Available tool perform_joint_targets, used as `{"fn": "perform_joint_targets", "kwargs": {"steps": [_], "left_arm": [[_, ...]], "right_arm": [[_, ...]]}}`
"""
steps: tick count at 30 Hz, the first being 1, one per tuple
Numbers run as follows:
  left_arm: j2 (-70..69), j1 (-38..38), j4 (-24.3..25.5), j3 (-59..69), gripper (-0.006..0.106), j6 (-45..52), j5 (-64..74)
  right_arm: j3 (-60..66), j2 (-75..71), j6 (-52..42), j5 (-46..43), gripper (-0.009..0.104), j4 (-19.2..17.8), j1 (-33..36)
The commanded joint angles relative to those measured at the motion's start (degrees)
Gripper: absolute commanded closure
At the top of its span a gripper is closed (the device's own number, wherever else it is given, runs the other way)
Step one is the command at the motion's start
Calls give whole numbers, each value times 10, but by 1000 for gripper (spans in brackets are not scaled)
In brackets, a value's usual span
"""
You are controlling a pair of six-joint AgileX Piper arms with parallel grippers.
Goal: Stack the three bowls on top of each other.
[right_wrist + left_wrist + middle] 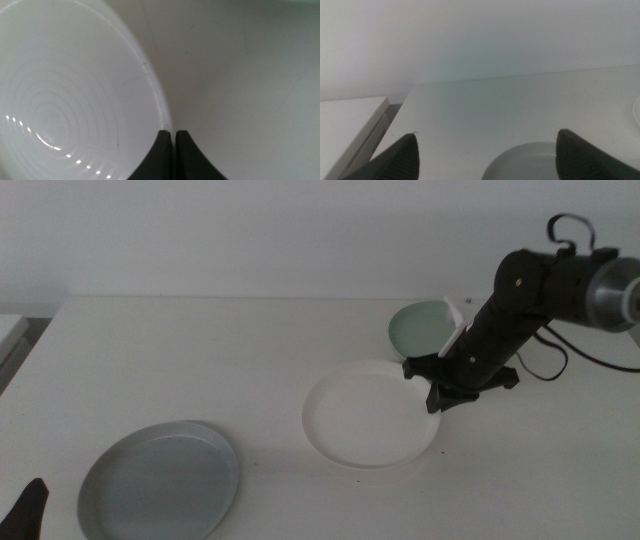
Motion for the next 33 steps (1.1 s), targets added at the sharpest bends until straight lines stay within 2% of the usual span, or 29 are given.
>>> {"fn": "perform_joint_targets", "kwargs": {"steps": [1,5,9,12,15,20,22,28,33], "left_arm": [[-2,0,-3,0,7,1,-8],[-2,0,-3,0,7,1,-9],[-2,0,-3,0,7,1,-8],[-2,0,-3,0,7,1,-8],[-2,0,-3,0,7,1,-8],[-2,0,-3,0,7,1,-8],[-2,0,-3,0,7,1,-8],[-2,0,-3,0,7,1,-8],[-2,0,-3,0,7,1,-8]], "right_arm": [[-7,13,-10,-9,98,4,1],[-7,30,-31,-20,98,17,1],[-7,35,-32,-28,97,15,1],[-7,35,-32,-34,91,13,1],[-7,35,-32,-34,74,13,1],[-35,6,-31,-17,32,6,-8],[-59,-14,-11,-16,24,-10,-22],[-199,8,61,20,25,-129,-102],[-293,89,48,48,27,-141,-139]]}}
